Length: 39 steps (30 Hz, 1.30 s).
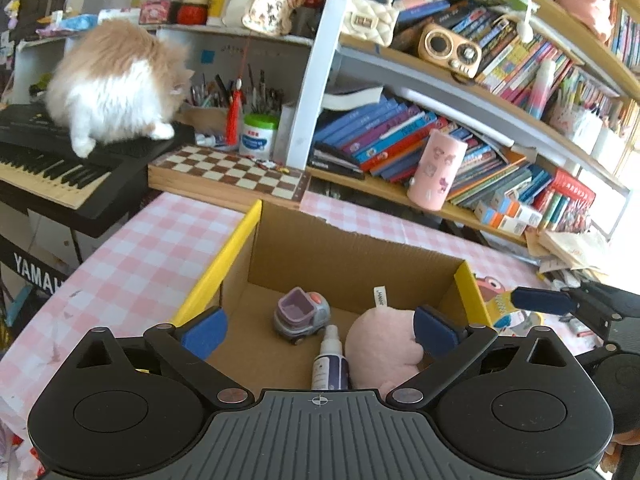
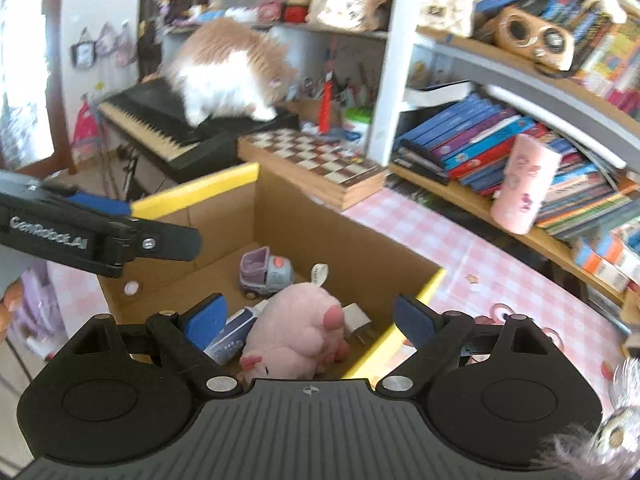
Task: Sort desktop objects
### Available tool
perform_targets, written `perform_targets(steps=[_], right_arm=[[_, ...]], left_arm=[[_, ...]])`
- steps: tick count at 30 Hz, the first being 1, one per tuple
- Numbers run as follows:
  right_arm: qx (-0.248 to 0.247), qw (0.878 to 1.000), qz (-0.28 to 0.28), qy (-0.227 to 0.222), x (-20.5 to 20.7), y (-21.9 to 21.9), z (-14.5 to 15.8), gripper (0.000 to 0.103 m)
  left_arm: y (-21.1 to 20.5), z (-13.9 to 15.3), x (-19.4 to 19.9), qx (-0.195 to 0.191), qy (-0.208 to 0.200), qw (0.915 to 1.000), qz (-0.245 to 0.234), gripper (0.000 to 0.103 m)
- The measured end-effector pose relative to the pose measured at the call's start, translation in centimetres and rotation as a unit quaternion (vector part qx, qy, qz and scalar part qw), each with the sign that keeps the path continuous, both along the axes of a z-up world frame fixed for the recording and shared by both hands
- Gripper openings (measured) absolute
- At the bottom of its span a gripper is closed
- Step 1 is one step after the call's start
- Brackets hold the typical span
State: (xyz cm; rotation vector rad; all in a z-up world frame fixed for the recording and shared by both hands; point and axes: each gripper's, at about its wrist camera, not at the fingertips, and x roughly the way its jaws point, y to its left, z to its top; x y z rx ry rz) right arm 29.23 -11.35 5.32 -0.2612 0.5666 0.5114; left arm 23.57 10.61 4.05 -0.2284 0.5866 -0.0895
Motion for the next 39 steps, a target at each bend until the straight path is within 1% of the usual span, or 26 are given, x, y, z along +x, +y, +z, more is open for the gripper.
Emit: perform_targets(steps=[5,10,13,19,24,26,29,31,35,39], right_arm=[[0.026,0.999,-0.04,-0.023,-2.3,-0.6,0.6,0.09],[0.045,0.997,-0.058,-0.035,-5.4,-0.6,0.9,0.09],[0.053,0.996,-0.067,-0.033,-7.3,-0.5,0.9,0.09],[0.046,0.995,-0.087,-0.023,-10.7,0.2,0.2,0.09],[0.051,0.993,-0.104,-0.021,-13.8,0.5,-0.1,0.09],[0.055,0.992,-0.108,-0.022,-15.0,0.6,-0.2,0.09],[0.06,0.991,-0.116,-0.022,-16.9,0.9,-0.4,0.09],[0.063,0.991,-0.12,-0.02,-17.8,1.0,-0.5,0.09],[0.061,0.991,-0.122,-0.015,-19.2,1.1,-0.8,0.09],[0.058,0.99,-0.126,-0.015,-20.4,1.3,-1.0,0.09]], left_arm=[[0.2,0.6,-1.9,0.0,-0.018,0.9998,0.002,0.102],[0.0,0.5,-3.6,-0.006,-0.016,0.9998,-0.012,0.102],[-0.1,0.4,-4.9,-0.009,-0.013,0.9995,-0.027,0.103],[-0.6,0.2,-7.6,-0.011,-0.006,0.9982,-0.058,0.103],[-1.5,0.0,-10.0,-0.007,-0.002,0.9961,-0.088,0.103],[-1.6,-0.2,-11.2,-0.016,-0.005,0.995,-0.099,0.103],[-1.7,-0.5,-12.6,-0.039,0.001,0.9938,-0.104,0.103],[-1.9,-0.9,-13.4,-0.044,0.005,0.9928,-0.111,0.103],[-2.5,-0.9,-14.6,-0.035,0.004,0.9909,-0.13,0.103],[-2.8,-1.1,-15.8,-0.029,-0.007,0.9892,-0.144,0.103]])
